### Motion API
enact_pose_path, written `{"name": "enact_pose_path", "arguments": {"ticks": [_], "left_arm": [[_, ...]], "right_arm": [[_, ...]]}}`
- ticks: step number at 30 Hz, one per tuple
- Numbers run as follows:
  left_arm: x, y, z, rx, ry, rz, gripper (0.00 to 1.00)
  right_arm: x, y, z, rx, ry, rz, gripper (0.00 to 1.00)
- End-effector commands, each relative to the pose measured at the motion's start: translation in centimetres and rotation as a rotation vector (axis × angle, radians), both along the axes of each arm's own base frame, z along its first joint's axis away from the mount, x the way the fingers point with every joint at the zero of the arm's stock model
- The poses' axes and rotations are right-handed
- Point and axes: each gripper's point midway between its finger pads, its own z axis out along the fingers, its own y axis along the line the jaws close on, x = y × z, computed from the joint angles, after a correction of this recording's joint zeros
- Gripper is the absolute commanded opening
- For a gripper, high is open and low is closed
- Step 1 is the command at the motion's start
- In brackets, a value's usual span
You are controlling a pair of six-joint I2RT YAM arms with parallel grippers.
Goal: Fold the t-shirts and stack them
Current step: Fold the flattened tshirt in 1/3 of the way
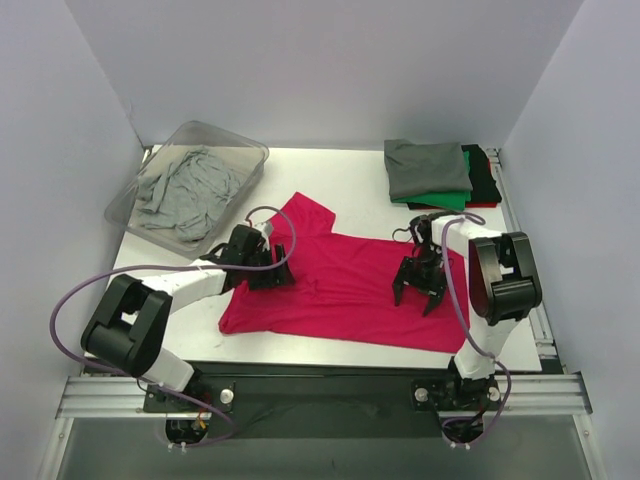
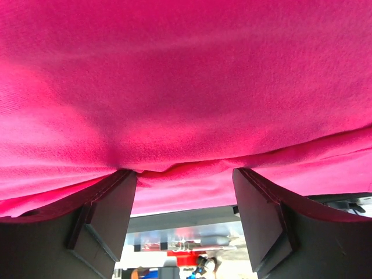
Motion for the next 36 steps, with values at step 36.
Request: {"name": "enact_pose_path", "arguments": {"ticks": [36], "left_arm": [[6.7, 0.3, 2.2, 0.300, -0.216, -0.160, 0.55]], "right_arm": [[-0.5, -2.0, 0.4, -0.075, -0.050, 0.052, 0.68]]}}
